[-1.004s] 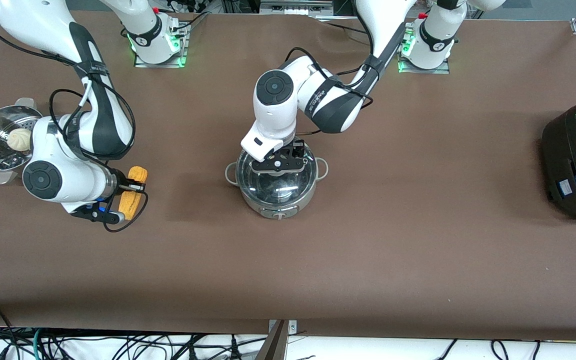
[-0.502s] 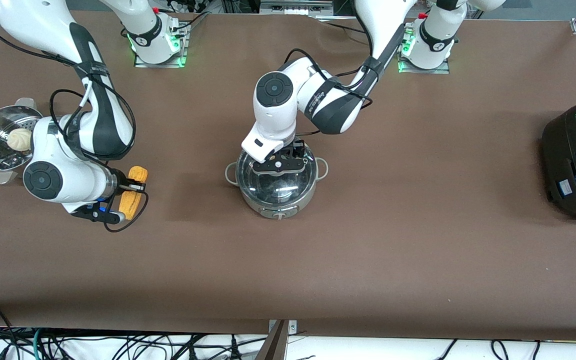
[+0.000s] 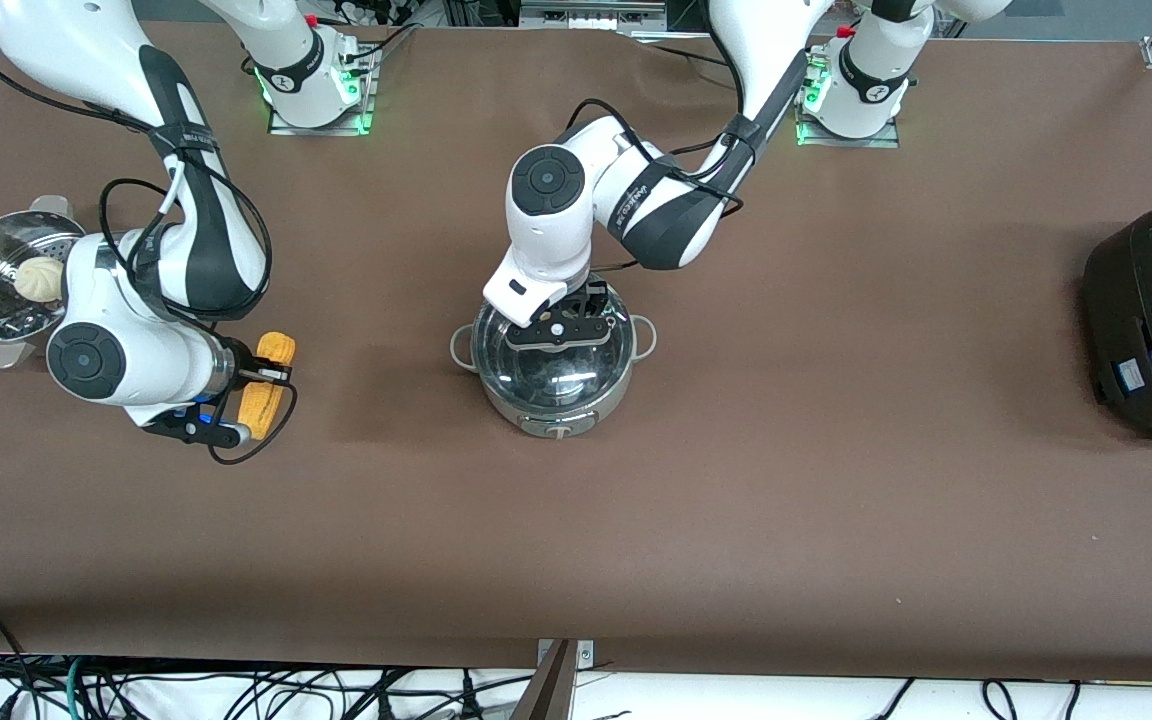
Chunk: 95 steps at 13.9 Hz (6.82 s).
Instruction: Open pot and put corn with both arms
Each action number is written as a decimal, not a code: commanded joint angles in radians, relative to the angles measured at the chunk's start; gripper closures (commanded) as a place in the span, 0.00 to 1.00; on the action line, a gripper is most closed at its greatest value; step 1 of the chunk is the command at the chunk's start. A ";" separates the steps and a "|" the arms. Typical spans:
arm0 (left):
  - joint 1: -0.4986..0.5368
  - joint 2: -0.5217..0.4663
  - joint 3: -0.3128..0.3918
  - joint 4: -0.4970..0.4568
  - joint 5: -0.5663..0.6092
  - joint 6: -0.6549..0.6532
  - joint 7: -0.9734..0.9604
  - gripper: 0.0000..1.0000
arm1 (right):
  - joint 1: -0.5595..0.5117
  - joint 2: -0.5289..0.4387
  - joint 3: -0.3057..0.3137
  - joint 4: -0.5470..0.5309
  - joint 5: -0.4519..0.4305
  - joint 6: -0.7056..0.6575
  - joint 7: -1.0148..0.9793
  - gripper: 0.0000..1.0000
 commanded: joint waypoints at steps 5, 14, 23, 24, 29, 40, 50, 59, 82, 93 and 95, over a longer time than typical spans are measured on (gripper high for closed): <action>-0.011 0.014 0.012 0.032 0.008 -0.020 -0.017 0.66 | 0.000 0.007 0.006 0.016 -0.012 -0.021 -0.009 0.86; 0.002 -0.001 0.002 0.083 -0.004 -0.127 -0.014 0.80 | 0.000 0.007 0.006 0.016 -0.012 -0.020 -0.007 0.86; 0.081 -0.064 0.004 0.112 -0.035 -0.244 0.150 0.80 | 0.012 0.013 0.012 0.018 0.001 -0.023 0.010 0.86; 0.112 -0.087 0.007 0.111 -0.036 -0.267 0.214 0.80 | 0.012 0.015 0.012 0.018 0.001 -0.023 0.010 0.86; 0.238 -0.154 0.012 0.042 -0.018 -0.292 0.496 0.80 | 0.020 0.002 0.030 0.024 0.002 -0.029 0.011 0.86; 0.486 -0.334 0.015 -0.345 0.068 -0.142 0.908 0.79 | 0.231 -0.007 0.282 0.168 -0.013 0.047 0.497 0.85; 0.667 -0.447 0.012 -0.661 0.068 0.091 1.174 0.79 | 0.414 0.180 0.279 0.167 -0.239 0.267 0.714 0.85; 0.772 -0.458 -0.004 -0.833 0.068 0.265 1.253 0.78 | 0.423 0.222 0.283 0.167 -0.226 0.309 0.705 0.07; 0.828 -0.654 -0.054 -0.452 0.036 -0.407 0.862 0.00 | 0.032 -0.343 -0.065 0.073 0.018 -0.314 -0.168 0.00; 0.841 -0.724 -0.068 -0.299 0.020 -0.625 0.999 0.00 | -0.253 -0.584 0.087 -0.147 -0.042 -0.168 -0.305 0.00; 0.826 -0.749 -0.068 -0.307 0.019 -0.634 0.994 0.00 | -0.258 -0.574 0.089 -0.090 -0.041 -0.185 -0.305 0.00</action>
